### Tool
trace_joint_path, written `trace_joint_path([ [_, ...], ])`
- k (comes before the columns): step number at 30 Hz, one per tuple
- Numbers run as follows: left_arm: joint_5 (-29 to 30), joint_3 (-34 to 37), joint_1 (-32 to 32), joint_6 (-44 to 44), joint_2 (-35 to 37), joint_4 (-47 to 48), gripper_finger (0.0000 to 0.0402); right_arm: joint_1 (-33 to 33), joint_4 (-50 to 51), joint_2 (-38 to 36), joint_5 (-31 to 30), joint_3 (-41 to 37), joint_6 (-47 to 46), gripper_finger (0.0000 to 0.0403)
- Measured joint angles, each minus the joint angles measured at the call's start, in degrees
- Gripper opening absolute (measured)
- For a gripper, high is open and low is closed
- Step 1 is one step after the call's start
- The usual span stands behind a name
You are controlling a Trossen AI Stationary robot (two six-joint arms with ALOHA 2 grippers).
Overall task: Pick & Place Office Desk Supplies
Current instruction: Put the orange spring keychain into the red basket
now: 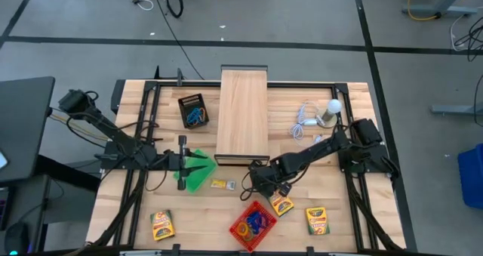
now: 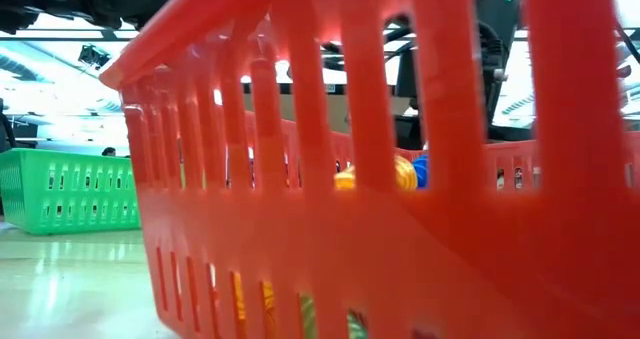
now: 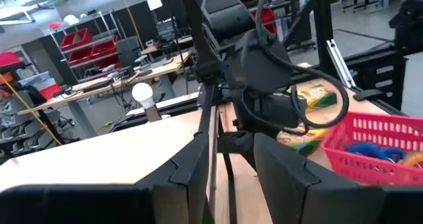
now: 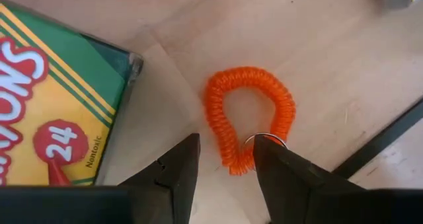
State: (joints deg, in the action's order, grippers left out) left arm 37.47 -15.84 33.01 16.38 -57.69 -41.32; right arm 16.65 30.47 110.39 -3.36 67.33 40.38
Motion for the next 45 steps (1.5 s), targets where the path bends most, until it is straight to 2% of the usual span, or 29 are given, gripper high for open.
trace_joint_path([
  [3,0.0,0.0,-0.77,-0.24,-0.02,0.17,0.0129,0.32,0.09,-0.04,-0.14,-0.03,0.93,0.0133],
  [8,-0.11,0.0,-1.96,-0.5,-0.02,0.32,0.0129,1.38,0.37,-0.02,-2.33,-0.13,1.54,0.0033],
  [10,-0.2,0.0,-2.23,-0.52,-0.02,0.43,0.0129,2.05,0.26,-0.01,-4.37,-0.15,1.94,0.0015],
  [19,-0.22,0.0,-2.47,-0.57,-0.02,0.39,0.0129,4.71,-2.32,0.22,-14.49,-0.33,0.75,0.0006],
  [26,-0.24,0.0,-2.47,-0.76,-0.02,0.41,0.0129,6.74,-4.94,0.22,-18.08,-0.33,0.48,0.0003],
  [35,-0.25,0.0,-2.47,-0.79,-0.02,0.85,0.0129,7.65,-8.12,-0.45,-25.95,0.58,-0.1,0.0001],
  [45,-0.2,-0.02,-2.47,-2.03,-1.01,1.25,0.0129,9.25,-9.38,-1.75,-26.32,4.84,-0.03,0.0001],
])
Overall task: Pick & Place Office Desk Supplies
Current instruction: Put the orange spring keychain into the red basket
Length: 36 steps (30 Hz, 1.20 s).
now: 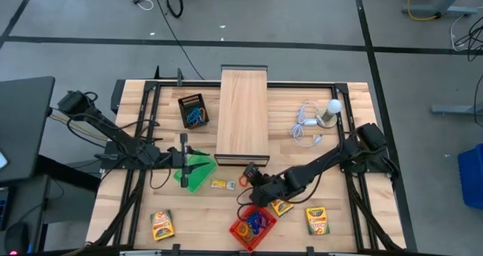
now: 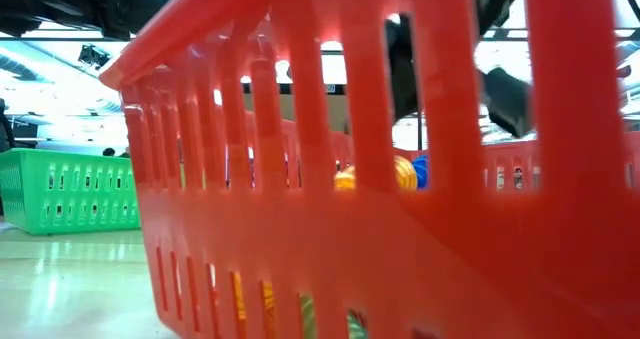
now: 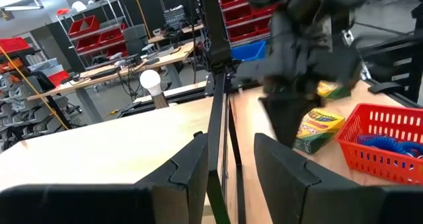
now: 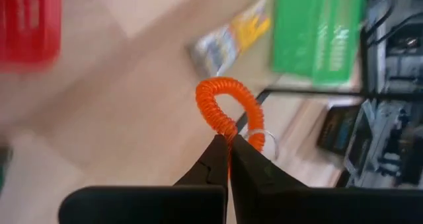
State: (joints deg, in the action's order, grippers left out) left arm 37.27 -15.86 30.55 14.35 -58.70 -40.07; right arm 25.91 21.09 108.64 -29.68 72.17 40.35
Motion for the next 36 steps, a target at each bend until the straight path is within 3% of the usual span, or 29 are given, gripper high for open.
trace_joint_path([
  [7,0.07,0.0,-0.22,-0.46,-1.79,-0.14,0.0129,3.14,3.56,-2.06,4.1,4.28,-2.63,0.0],
  [18,-0.42,-0.09,-0.14,-2.9,-2.81,-0.05,0.0129,7.52,8.01,-3.32,25.41,8.6,-17.18,0.0],
  [36,-3.43,0.0,-0.15,-4.09,-2.81,1.04,0.0129,8.99,5.52,0.07,28.47,3.44,-27.04,0.0004],
])
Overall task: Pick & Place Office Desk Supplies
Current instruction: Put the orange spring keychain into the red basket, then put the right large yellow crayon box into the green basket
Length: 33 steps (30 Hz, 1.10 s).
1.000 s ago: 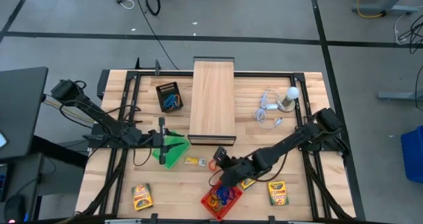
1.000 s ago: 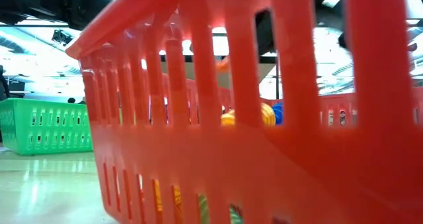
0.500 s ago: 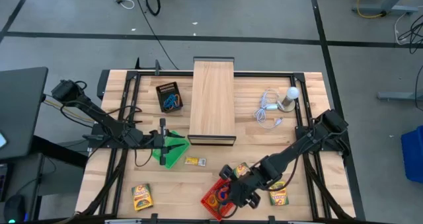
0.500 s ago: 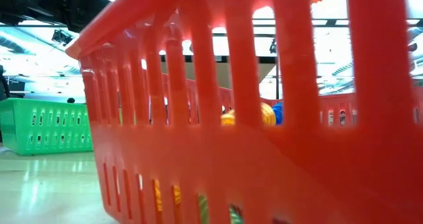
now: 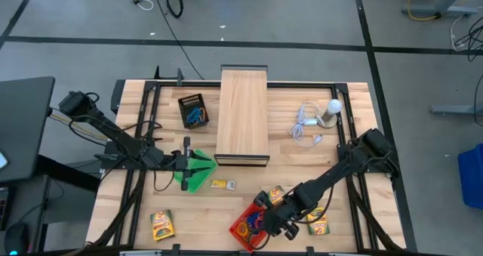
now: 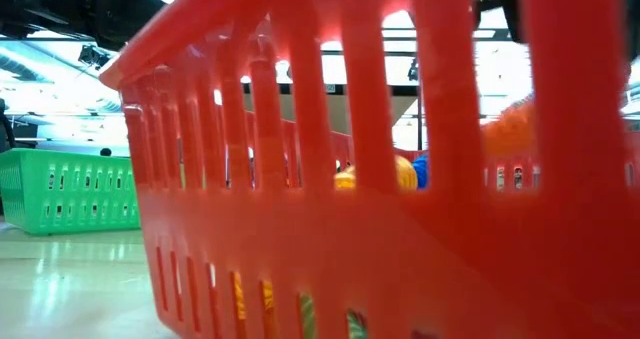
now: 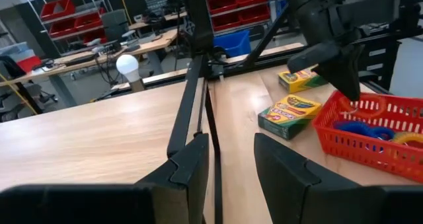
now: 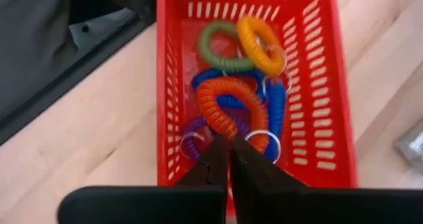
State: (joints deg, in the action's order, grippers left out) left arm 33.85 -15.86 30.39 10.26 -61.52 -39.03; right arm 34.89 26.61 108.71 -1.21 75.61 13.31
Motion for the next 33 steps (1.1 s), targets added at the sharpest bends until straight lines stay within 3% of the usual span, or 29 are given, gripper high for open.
trace_joint_path([
  [17,-0.07,0.0,0.0,-1.11,0.0,0.07,0.0129,0.03,-0.12,0.0,-4.14,-0.03,-4.15,0.0161],
  [27,-0.06,0.0,0.0,-2.18,0.0,1.73,0.0129,3.97,4.7,-3.13,-11.36,2.07,-7.2,0.0165],
  [33,-0.04,0.0,0.0,-2.22,0.0,1.76,0.0129,5.26,12.43,-3.59,-11.25,2.26,-18.78,0.0165],
])
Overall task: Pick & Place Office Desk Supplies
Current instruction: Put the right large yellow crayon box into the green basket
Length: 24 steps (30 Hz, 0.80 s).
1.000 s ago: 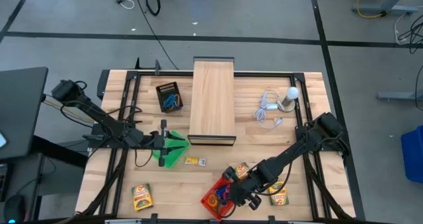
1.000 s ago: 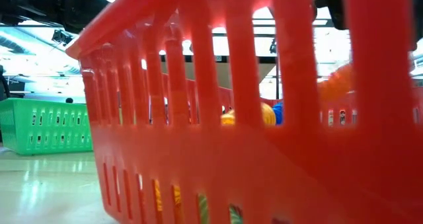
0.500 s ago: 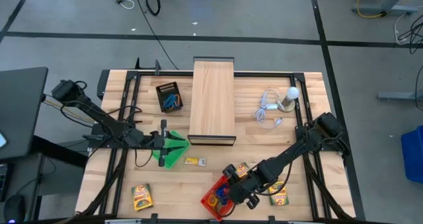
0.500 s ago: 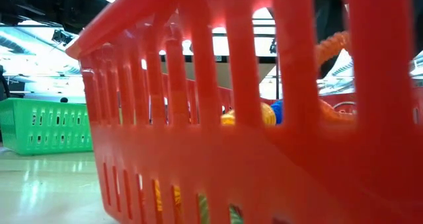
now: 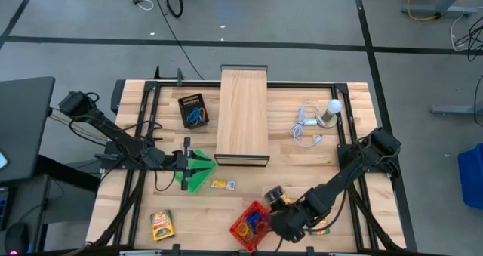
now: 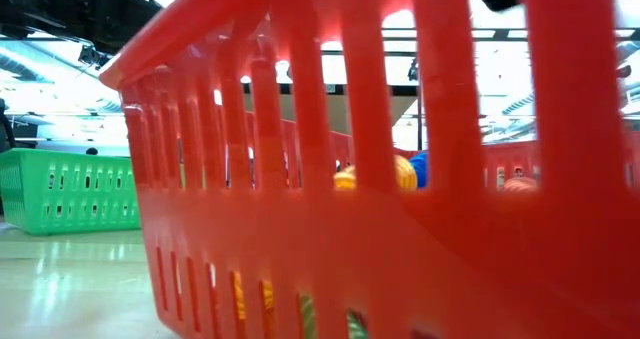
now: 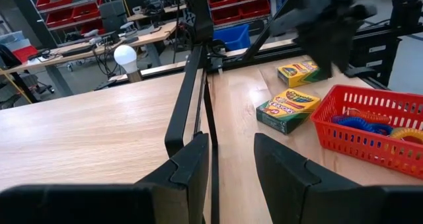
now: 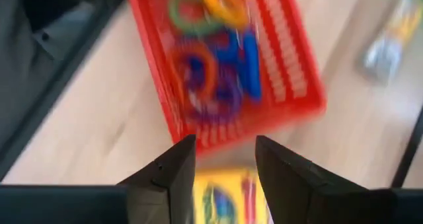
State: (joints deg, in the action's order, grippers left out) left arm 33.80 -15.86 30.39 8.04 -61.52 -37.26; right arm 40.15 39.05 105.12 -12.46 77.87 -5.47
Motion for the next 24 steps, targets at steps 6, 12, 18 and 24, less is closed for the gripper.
trace_joint_path([
  [6,0.0,0.0,0.0,-0.23,0.0,0.14,0.0129,1.92,13.16,0.0,2.86,-0.01,-14.46,0.0165],
  [12,0.0,0.0,0.0,-0.61,0.0,0.16,0.0129,2.13,25.09,0.0,10.81,-0.26,-25.85,0.0165],
  [18,-0.88,0.0,0.0,-0.81,0.0,0.2,0.0129,2.15,26.3,0.02,18.92,-0.26,-28.0,0.0165],
  [24,-2.93,0.0,0.02,-0.79,0.0,0.2,0.0129,1.18,26.23,0.02,22.63,-0.81,-27.33,0.0196],
])
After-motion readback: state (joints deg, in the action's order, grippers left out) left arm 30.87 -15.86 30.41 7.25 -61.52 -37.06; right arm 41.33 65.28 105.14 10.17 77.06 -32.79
